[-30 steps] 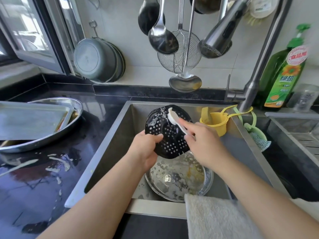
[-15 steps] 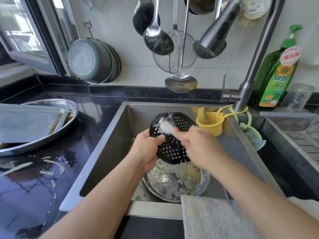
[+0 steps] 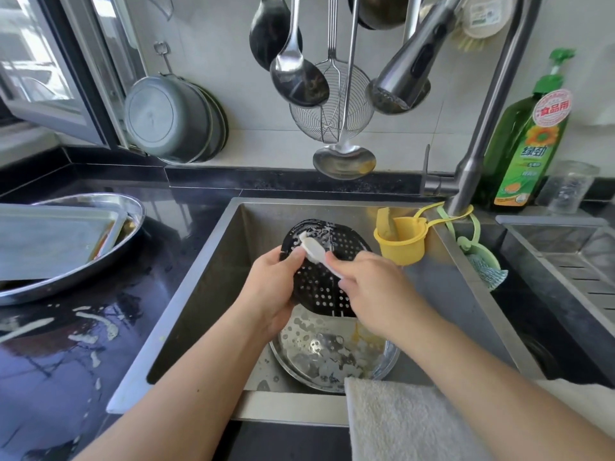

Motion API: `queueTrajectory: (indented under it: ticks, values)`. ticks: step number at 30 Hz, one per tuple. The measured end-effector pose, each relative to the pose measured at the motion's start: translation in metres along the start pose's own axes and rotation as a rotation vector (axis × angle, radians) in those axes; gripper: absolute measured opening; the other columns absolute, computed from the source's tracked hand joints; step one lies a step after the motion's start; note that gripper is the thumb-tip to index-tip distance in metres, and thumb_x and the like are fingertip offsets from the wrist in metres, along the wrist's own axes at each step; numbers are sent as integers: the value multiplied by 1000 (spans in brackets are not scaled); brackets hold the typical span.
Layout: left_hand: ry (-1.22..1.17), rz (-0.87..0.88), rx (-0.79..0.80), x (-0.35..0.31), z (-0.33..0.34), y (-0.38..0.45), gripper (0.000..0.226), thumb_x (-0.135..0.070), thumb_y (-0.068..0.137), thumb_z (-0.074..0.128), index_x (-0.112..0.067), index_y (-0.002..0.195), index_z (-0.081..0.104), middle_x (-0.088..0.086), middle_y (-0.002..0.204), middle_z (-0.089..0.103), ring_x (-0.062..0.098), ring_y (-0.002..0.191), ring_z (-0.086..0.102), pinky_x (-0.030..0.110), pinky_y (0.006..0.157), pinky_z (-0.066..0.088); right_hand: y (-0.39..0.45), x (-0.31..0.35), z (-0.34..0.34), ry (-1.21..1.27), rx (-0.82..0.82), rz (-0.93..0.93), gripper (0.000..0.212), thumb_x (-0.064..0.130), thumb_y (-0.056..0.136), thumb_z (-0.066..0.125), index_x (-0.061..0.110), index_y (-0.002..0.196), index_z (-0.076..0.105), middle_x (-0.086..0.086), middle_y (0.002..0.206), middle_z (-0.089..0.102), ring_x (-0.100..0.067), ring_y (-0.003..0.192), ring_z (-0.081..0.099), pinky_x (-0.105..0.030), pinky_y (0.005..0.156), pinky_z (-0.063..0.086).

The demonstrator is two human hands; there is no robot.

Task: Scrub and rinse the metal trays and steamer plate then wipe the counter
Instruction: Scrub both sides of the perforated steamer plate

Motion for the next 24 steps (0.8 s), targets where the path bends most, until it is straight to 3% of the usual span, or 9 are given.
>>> queueTrajectory:
  ticks: [3,6,9,13,15,17,21,24]
  values:
    - [-86,5,88,-2,2,-1,25,-2,105,50,-6,121,70,18,119,75,32,113,71,51,103,54,5,0,-1,15,-57,3,53,19,104,48,41,152,40,7,88,42,-18,85,49,-35,72,46]
    - [-90,-9,145,1,6,-2,42,15,96,46,-4,128,65,23,126,70,40,123,65,56,109,49,11,-7,-7,9,-68,57,54,18,104,48,40,153,39,8,88,41,-17,86,48,-35,73,46]
    - [-157,-44,114,1,4,-1,40,17,98,42,1,126,65,25,120,73,41,117,68,57,104,53,-5,12,2,81,-17,-63,53,18,104,50,43,150,43,9,87,43,-14,82,49,-31,67,42]
    - [-210,-92,108,2,6,-2,34,14,101,43,3,125,64,23,118,74,36,112,72,51,97,58,11,-18,-16,-40,-151,136,55,16,104,48,40,153,39,10,84,36,-14,76,44,-30,61,35]
    - [-233,-98,110,1,7,-3,31,13,101,44,5,122,65,25,117,73,34,106,74,48,90,61,3,2,-6,8,-104,42,56,15,103,50,39,152,39,11,84,38,-11,74,44,-25,57,32]
    - [-236,-95,111,0,6,-3,29,13,101,44,5,118,67,25,115,73,32,98,75,46,86,62,-6,17,2,46,-42,-38,55,16,103,51,42,150,41,9,86,42,-11,75,48,-25,58,36]
    - [-138,-90,90,3,8,-3,27,10,103,46,3,120,65,22,116,74,31,103,74,46,87,61,14,-17,-16,-50,-158,151,57,14,102,51,41,151,41,9,84,39,-15,75,48,-31,61,42]
    - [-79,-79,88,3,8,-4,23,8,103,47,2,114,66,19,103,77,28,91,76,43,80,61,-6,13,1,85,-44,-24,54,17,103,51,43,149,43,7,85,42,-15,78,49,-36,67,48]
Point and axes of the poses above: each hand's wrist, its own y-axis towards the middle knuckle, its own z-axis out of the palm, x = y × z, the point moved 4 cm from there along y, towards the middle knuckle
